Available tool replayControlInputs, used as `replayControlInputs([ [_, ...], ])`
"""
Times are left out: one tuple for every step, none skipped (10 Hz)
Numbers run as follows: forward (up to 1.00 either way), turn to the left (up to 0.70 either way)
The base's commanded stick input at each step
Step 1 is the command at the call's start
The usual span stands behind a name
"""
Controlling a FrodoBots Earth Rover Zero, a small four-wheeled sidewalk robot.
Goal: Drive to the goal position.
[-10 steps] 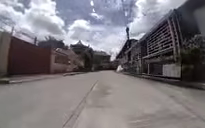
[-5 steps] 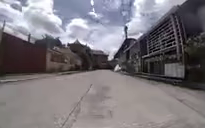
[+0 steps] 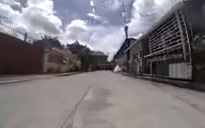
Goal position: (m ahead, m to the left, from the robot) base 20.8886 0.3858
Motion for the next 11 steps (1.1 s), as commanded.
replayControlInputs([
  [0.70, 0.00],
  [0.70, 0.00],
  [0.70, 0.00],
  [0.70, 0.00],
  [0.70, 0.00],
  [0.70, 0.00],
  [0.70, 0.00],
  [0.70, 0.00],
  [0.70, 0.00],
  [0.70, -0.16],
  [0.70, -0.31],
])
